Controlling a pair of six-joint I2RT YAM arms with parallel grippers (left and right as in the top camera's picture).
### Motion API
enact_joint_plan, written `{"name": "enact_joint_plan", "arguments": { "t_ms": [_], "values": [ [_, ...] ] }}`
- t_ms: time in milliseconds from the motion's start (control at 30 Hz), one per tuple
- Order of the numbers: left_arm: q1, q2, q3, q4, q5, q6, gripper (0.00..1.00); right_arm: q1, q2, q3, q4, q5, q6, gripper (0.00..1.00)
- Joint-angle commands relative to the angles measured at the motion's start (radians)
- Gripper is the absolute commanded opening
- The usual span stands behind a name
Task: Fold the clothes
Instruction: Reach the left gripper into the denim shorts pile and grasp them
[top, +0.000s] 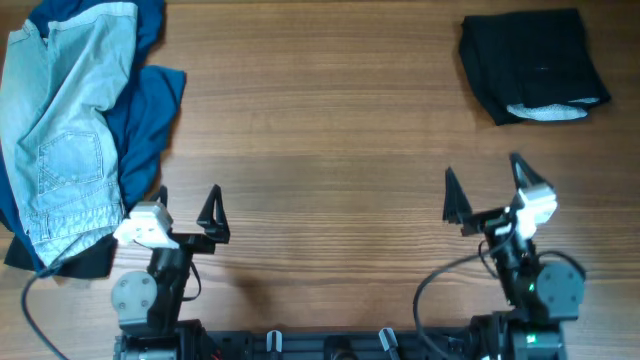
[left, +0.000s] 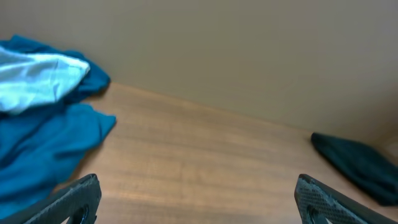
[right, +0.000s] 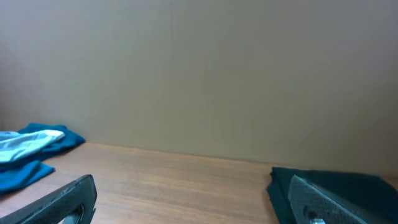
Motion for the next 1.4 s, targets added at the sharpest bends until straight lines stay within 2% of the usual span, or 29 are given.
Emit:
{"name": "enact_joint_plan", "arguments": {
  "t_ms": [0, 200, 333, 467, 567, 667, 767, 900, 1033, 1100, 1267, 1367],
  "values": [
    [-0.004, 0.146, 0.128, -0.018, 0.012, -0.019, 1.0, 0.004, 0.208, 0.172, -0.008, -0.129, -0.015, 1.0],
    [-0.004, 0.459, 0.373, -0.141, 0.013, -0.012, 1.0, 0.004, 0.529, 0.445, -0.121, -0.26, -0.017, 1.0],
    [-0.003, 0.686, 0.609, -0.332, 0.013, 0.0, 1.0, 0.004, 0.725, 0.666, -0.364, -0.255, -0.104, 1.0],
    [-0.004, 0.915, 0.861, -0.535, 0.013, 0.077, 1.0, 0.004, 0.91, 0.89, -0.624, -0.206, -0.126, 1.0],
    [-0.004, 1.058, 1.004, -0.618, 0.013, 0.101, 1.0, 0.004, 1.021, 1.017, -0.766, -0.206, -0.15, 1.0],
    [-0.004, 1.155, 1.031, -0.568, 0.012, 0.101, 1.0, 0.004, 1.088, 1.054, -0.764, -0.205, -0.145, 1.0],
    [0.003, 1.261, 1.031, -0.514, -0.09, 0.108, 1.0, 0.004, 1.132, 1.054, -0.751, -0.214, -0.142, 1.0],
    [0.087, 1.33, 1.035, -0.478, -0.113, 0.093, 1.0, 0.004, 1.156, 1.054, -0.768, -0.258, -0.142, 1.0],
    [0.256, 1.357, 1.038, -0.473, -0.165, 0.093, 1.0, 0.004, 1.164, 1.054, -0.772, -0.288, -0.142, 1.0],
    [0.371, 1.365, 1.038, -0.46, -0.187, 0.093, 0.99, 0.004, 1.166, 1.054, -0.771, -0.288, -0.141, 0.96],
    [0.581, 1.41, 1.037, -0.366, -0.19, 0.095, 0.99, 0.004, 1.166, 1.054, -0.776, -0.288, -0.138, 0.93],
    [0.653, 1.463, 1.037, -0.304, -0.19, 0.174, 0.99, 0.004, 1.166, 1.054, -0.786, -0.288, -0.138, 0.93]
  ]
}}
